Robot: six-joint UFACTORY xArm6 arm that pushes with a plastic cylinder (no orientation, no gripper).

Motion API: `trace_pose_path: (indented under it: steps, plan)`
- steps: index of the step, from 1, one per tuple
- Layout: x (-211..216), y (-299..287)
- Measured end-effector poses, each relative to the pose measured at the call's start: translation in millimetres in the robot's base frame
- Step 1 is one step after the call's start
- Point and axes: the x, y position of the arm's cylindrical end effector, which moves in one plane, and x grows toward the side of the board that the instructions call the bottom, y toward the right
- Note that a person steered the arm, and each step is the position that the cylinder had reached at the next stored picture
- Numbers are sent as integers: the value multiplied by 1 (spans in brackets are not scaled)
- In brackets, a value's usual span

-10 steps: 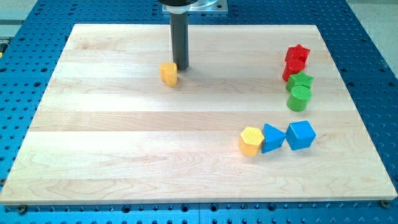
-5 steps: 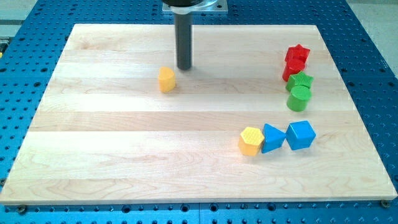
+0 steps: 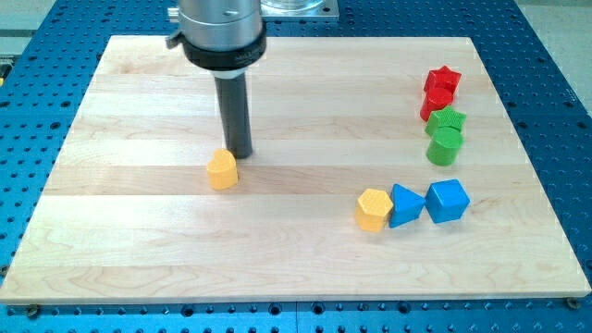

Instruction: Keep heart on left side of hexagon

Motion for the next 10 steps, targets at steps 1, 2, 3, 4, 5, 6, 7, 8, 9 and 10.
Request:
trace_pose_path:
  steps: [1, 2, 3, 4, 5, 6, 7, 8, 9, 10]
  plan:
    - [-26, -6]
    - [9, -17]
    - [58, 17]
    - [72, 48]
    - [60, 12]
    - [94, -2]
    - [99, 10]
    - [114, 29]
    - [121, -3]
    - [147, -23]
